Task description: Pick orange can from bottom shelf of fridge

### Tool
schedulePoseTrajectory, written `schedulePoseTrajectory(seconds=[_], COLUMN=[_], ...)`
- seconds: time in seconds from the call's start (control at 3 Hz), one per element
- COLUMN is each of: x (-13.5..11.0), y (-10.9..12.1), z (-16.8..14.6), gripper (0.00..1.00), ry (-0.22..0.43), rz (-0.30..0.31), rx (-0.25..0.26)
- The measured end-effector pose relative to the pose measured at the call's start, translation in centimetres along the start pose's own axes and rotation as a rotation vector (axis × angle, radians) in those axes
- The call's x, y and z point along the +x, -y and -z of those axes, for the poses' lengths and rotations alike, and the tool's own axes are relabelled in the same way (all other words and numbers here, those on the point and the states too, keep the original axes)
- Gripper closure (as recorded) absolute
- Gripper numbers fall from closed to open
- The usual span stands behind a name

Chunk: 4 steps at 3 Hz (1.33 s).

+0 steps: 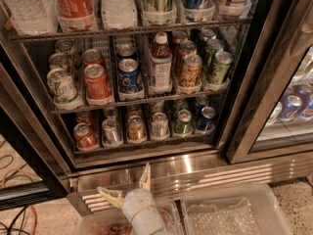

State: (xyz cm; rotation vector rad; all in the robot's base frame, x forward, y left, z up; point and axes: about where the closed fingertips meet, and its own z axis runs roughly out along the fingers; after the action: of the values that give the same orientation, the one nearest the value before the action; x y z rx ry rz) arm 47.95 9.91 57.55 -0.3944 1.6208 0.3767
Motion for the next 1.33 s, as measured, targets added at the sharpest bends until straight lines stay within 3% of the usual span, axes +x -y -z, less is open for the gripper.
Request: schedulePoseTrajectory(seconds=[0.67,1.33], x=[-1.1,-1.5], y=[4.9,5.0], z=[-1.6,-1.8], gripper=[0.0,0.0], ry=[0.078,0.098], rz=[0.042,0.038], rx=[0.132,0.138])
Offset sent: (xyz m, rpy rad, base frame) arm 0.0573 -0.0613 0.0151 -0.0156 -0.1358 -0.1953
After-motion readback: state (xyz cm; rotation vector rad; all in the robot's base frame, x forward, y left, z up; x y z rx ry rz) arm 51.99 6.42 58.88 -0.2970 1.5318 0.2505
